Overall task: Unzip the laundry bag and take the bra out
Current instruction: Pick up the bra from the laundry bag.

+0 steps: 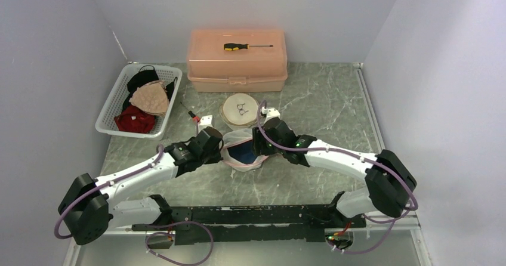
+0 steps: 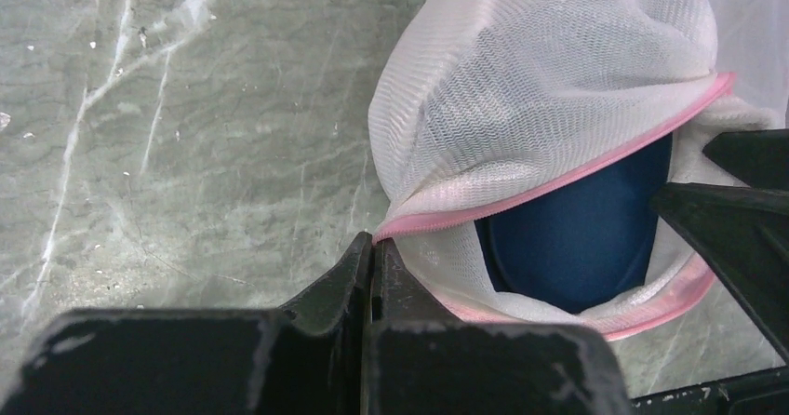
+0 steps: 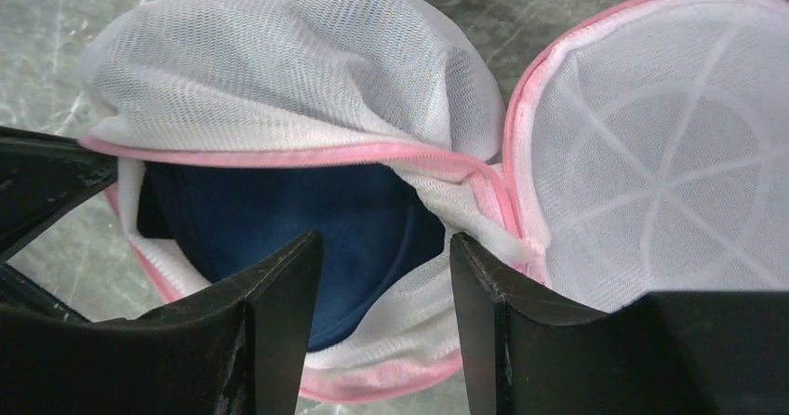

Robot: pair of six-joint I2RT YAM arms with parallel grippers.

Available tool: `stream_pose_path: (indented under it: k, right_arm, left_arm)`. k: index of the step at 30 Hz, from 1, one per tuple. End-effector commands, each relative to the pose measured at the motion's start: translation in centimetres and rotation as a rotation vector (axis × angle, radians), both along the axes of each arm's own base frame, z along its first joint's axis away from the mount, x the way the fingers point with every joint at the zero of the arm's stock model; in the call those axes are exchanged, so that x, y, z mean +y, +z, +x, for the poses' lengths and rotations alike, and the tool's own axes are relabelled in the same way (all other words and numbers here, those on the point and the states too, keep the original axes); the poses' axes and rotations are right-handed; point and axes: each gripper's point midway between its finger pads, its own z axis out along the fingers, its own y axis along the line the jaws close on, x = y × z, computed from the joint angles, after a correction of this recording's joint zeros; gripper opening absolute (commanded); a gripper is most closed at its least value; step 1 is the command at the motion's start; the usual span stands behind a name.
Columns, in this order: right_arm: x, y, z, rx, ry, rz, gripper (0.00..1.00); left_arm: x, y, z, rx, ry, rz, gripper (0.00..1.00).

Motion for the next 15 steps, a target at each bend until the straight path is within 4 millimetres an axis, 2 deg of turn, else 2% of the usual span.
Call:
stream_pose_path:
  k: [1, 8, 11, 15]
  right_arm:
    - [0.3, 2.7, -0.4, -0.068, 0.015, 0.066, 0.58]
    - [2.1, 7.3, -0.6, -0.139, 0.062, 0.217, 0.59]
    - [3.0, 7.1, -0.6, -0.114, 0.088, 0.224, 0.59]
    - [3.7, 4.6, -0.8, -0.049, 0.103, 0.197, 0.58]
  left_arm:
    - [-1.1, 0.9, -0.5, -0.008, -0.048, -0.075, 0.03]
    - [-4.2, 3.4, -0.4, -0.051, -0.152, -0.212, 0.03]
    - [-4.7, 3.5, -0.1, -0.048, -0.158, -0.218, 0.03]
    - [-5.4, 3.5, 0.2, -0.039, -0.164, -0.223, 0.03]
